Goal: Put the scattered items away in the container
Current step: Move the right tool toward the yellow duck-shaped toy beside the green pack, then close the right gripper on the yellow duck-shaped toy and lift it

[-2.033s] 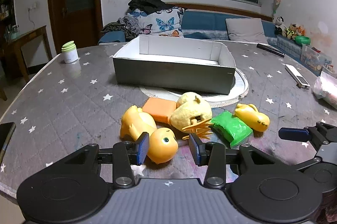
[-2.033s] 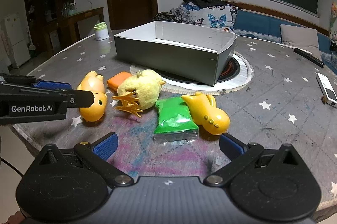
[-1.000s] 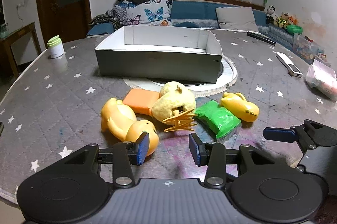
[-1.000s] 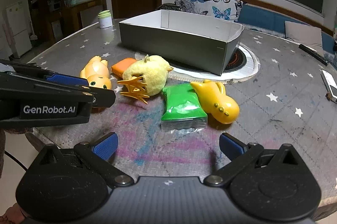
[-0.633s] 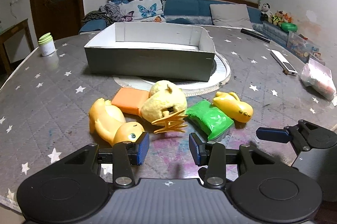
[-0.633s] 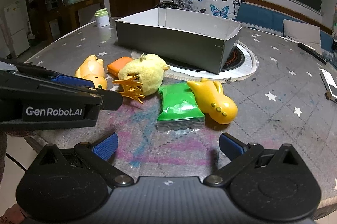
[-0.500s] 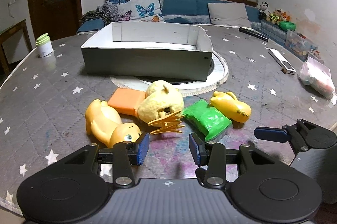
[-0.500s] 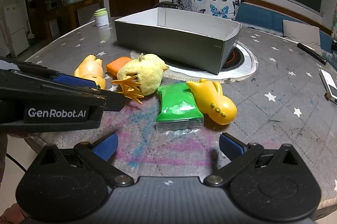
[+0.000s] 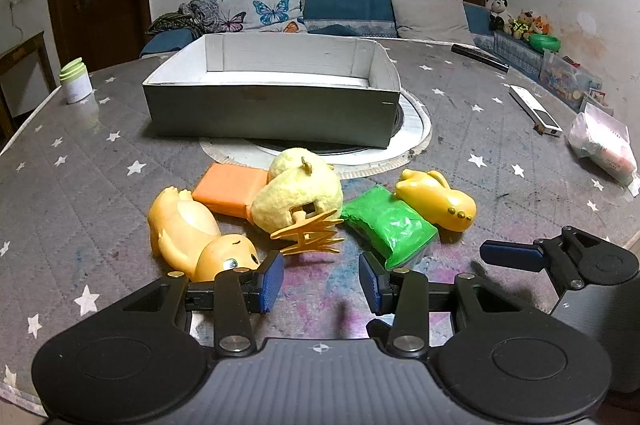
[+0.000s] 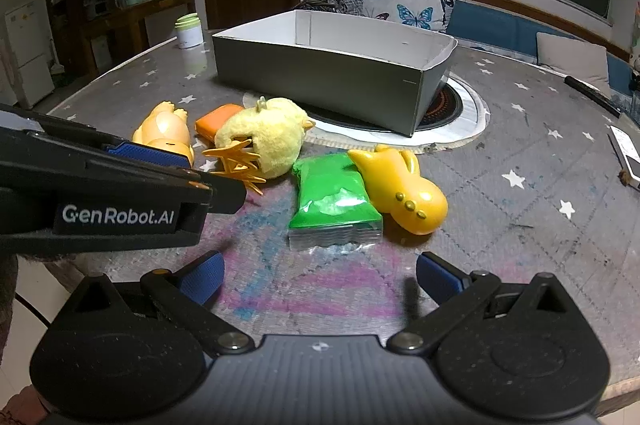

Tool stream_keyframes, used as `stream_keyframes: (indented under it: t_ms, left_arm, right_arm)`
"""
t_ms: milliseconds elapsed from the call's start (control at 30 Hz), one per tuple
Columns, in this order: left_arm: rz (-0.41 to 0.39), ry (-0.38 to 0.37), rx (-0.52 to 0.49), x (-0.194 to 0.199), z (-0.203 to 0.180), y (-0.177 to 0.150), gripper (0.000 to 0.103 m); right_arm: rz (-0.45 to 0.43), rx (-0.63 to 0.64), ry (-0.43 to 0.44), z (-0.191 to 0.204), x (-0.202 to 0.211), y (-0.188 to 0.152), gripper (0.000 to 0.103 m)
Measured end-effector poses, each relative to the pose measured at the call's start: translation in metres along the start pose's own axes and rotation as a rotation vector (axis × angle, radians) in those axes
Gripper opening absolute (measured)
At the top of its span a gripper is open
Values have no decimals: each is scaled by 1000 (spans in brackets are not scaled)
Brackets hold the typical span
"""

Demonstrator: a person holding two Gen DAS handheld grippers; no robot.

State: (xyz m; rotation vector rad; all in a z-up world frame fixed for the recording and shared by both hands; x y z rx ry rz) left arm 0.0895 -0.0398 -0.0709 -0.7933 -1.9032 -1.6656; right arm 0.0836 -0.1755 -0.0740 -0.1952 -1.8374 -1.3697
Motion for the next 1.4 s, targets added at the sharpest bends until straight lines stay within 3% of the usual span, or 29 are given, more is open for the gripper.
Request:
stream_keyframes:
  t_ms: [767,1400]
  left_arm:
    - [27,-65,14,-11,-12,17,44]
    - [56,-147,21,-18,-29,38,44]
  right_arm:
    - [-27,-47,-25,-26,5,11,99]
    - [-26,-129,-15,-55,1,16,85]
Point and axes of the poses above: each gripper's, at about its wrist camera, not at the fingertips, and x roughly against the way its jaws point, z to its left, y to its top, the point moved 8 cm from there along -x, roughly the way its jaws point, and after that the axes turned 8 degrees about x, right-handed, at the moved point
